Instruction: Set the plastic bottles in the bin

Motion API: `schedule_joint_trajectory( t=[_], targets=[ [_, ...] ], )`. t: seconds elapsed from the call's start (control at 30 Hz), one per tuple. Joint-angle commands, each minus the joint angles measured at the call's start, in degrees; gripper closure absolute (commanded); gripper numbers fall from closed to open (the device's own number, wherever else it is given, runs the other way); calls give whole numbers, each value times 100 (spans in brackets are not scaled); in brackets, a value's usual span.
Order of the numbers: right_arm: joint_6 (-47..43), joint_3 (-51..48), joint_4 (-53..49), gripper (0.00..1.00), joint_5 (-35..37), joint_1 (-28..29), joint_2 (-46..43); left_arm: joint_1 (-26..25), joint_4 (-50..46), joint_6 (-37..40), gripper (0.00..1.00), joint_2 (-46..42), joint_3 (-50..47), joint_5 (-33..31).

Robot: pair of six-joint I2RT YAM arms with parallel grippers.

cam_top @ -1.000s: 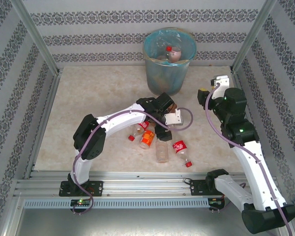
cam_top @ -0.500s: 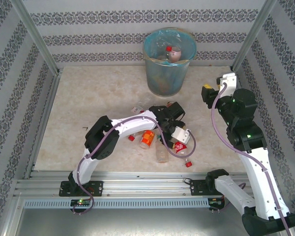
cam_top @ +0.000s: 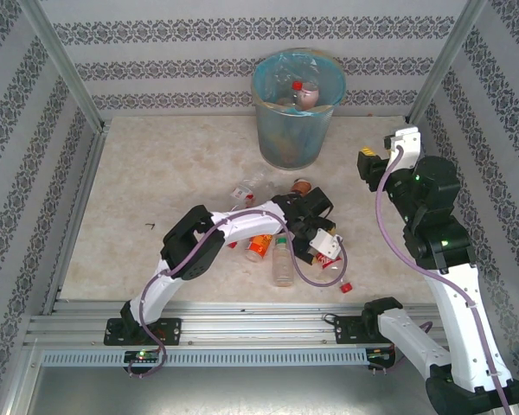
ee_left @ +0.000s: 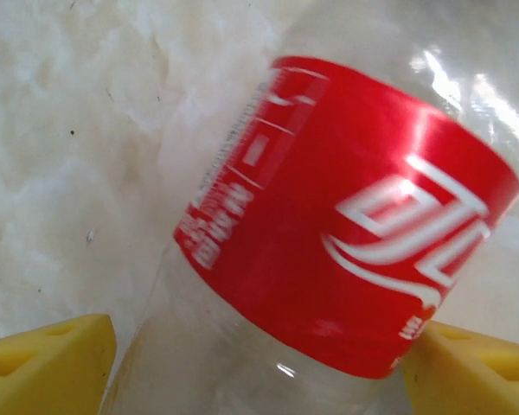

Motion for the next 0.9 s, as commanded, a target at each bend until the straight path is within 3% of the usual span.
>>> schedule_joint_trajectory(
  t=[0.0,0.23,0.47,0.87],
  targets=[
    [-111,155,-11,48,-133,-50,-9,-59,206,-20,16,170,179,-3],
    [-128,105,-3,48,-184,-48,-92,-110,-61,-67,23,397,490,-85],
    [-97,21,-60,48,-203,-48,-314,-190,-264,-158,40,409,731,-261],
    [-146,143,-127,47,-109,-48,-658,-199,132,-1007,58,-231,1194,349]
  ],
)
